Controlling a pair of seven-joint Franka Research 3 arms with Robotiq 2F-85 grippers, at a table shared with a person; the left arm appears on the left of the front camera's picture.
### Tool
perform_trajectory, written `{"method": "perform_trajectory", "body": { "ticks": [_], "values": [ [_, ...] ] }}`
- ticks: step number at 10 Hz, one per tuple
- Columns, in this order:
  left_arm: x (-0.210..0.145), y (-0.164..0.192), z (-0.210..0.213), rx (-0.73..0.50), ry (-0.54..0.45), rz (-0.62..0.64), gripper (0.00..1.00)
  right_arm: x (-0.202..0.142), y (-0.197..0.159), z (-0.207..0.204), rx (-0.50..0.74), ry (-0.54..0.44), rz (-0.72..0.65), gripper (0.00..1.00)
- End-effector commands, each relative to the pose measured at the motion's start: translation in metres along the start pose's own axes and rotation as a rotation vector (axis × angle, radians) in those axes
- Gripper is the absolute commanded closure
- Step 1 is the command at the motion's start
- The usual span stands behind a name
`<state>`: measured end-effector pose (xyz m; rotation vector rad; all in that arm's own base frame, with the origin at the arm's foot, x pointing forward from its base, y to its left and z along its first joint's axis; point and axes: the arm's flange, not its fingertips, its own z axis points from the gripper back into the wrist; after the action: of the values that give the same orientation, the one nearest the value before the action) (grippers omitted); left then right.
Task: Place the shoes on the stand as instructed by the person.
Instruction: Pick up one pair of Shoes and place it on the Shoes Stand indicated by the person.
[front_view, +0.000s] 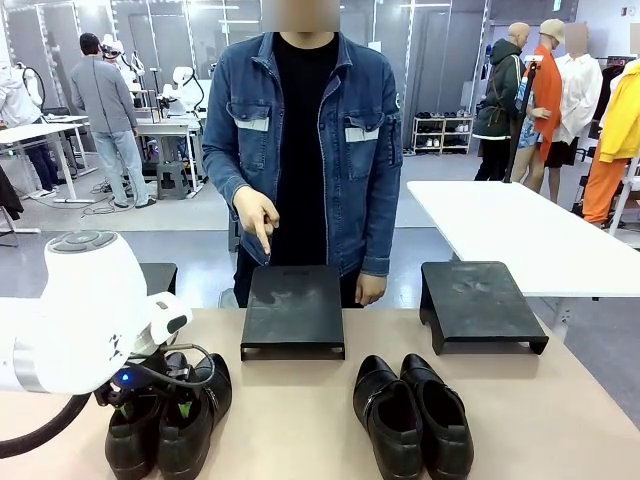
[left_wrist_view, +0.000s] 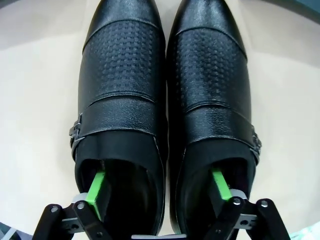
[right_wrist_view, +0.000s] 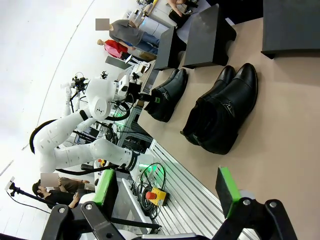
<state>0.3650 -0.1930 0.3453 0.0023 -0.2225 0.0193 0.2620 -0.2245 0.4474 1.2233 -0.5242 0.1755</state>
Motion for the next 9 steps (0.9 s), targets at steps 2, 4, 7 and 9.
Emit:
{"method": "perform_trajectory", "body": {
  "ticks": [2,4,7,9],
  "values": [
    [-0.0121,0.0011,-0.0113,-0.002,-0.002,0.006,1.00,-0.0009,0.0005,0.0016,0.010,-0.001,0.014,0.00],
    [-0.0130,-0.0003,-0.0098,0.001,0.033,0.000,1.00,-0.0009,0.0005,0.0016,0.010,-0.001,0.014,0.00],
    [-0.0160,-0.0009,-0.0078,0.008,0.037,-0.002,1.00,-0.0009,0.0005,0.0016,0.010,-0.001,0.014,0.00],
    [-0.0175,-0.0005,-0.0063,0.016,0.035,-0.001,1.00,-0.0009,0.0005,0.0016,0.010,-0.001,0.014,0.00]
  ]
}}
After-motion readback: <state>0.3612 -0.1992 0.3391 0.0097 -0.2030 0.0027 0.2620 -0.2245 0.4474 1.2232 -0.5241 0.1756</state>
